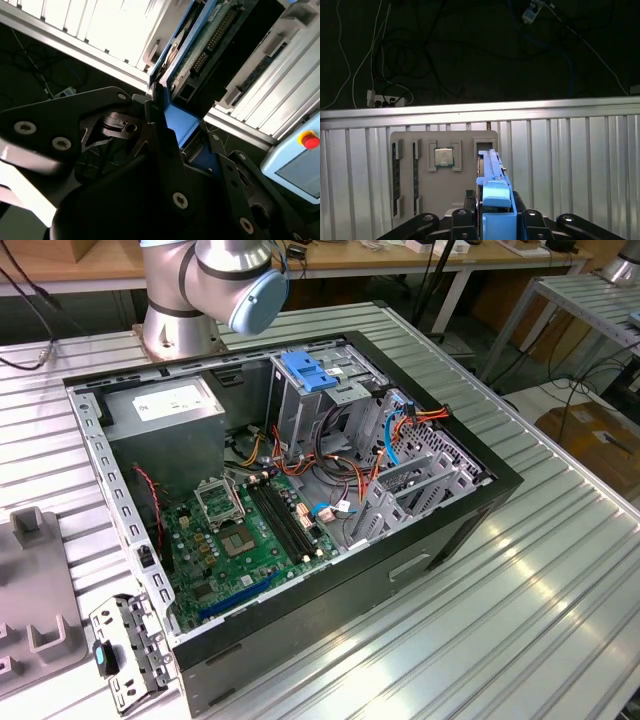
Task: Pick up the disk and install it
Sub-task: 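Pick up the disk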
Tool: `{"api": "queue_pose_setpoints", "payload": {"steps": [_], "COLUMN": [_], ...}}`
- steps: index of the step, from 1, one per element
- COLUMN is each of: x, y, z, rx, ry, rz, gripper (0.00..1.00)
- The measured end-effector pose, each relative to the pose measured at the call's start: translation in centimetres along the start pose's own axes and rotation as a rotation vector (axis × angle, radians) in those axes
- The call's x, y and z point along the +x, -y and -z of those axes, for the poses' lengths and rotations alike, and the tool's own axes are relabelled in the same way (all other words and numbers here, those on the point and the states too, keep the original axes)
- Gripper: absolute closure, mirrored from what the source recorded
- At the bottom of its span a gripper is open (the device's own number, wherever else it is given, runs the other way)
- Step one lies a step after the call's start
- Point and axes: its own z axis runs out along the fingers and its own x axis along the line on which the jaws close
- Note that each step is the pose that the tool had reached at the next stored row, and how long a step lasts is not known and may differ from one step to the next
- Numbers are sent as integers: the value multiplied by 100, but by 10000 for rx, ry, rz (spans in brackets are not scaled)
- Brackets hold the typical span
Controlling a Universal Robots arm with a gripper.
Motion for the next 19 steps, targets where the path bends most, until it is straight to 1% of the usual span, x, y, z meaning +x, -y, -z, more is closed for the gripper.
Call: {"api": "queue_pose_setpoints", "payload": {"steps": [1,5,9,19], "x": [-1,-1,-2,-4], "y": [0,1,1,1], "z": [67,136,184,381], "rx": [-1,-1,-1,-1], "ry": [1,2,2,17], "rz": [1,1,1,0], "gripper": [63,63,63,63]}}
